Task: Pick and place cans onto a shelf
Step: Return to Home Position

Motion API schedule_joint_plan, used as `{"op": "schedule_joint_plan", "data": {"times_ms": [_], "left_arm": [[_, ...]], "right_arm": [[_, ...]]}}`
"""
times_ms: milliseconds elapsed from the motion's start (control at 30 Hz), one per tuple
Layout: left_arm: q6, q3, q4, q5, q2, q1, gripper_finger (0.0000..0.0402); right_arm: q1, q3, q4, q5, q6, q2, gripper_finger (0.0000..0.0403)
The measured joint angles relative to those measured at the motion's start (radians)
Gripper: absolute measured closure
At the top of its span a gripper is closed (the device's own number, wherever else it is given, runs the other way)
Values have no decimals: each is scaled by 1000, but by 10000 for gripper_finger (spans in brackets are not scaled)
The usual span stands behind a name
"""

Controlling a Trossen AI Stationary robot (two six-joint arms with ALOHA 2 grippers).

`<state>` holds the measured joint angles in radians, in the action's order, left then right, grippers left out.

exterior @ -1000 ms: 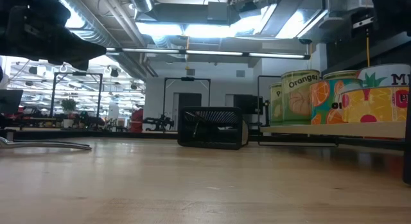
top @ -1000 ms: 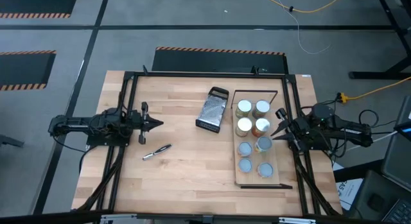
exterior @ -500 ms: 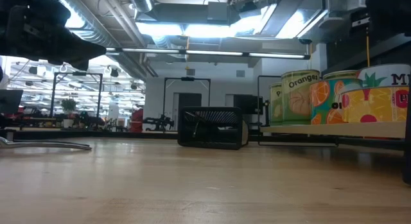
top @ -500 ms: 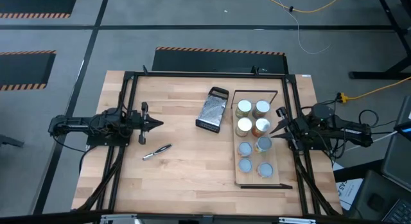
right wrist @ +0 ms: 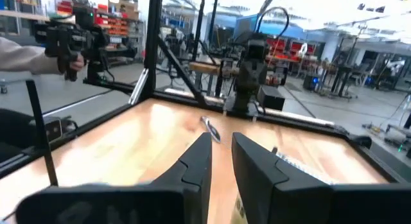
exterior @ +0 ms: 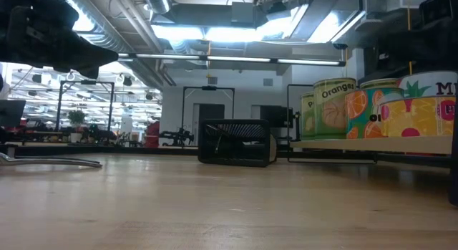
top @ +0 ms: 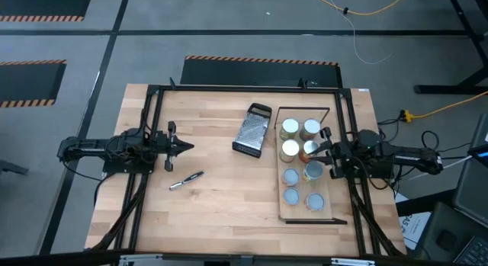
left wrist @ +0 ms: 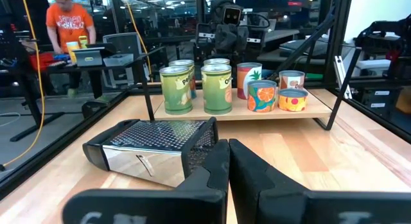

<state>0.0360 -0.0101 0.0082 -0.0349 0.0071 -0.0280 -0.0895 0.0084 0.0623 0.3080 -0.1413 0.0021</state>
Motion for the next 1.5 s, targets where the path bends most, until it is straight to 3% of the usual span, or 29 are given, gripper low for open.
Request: {"op": "schedule_joint_plan", "data": {"times_ms": [1500], "left_arm": [[0, 0, 0, 0, 0, 0, 401]], "right_arm": [[0, 0, 4, -19, 104, 11, 336]]}}
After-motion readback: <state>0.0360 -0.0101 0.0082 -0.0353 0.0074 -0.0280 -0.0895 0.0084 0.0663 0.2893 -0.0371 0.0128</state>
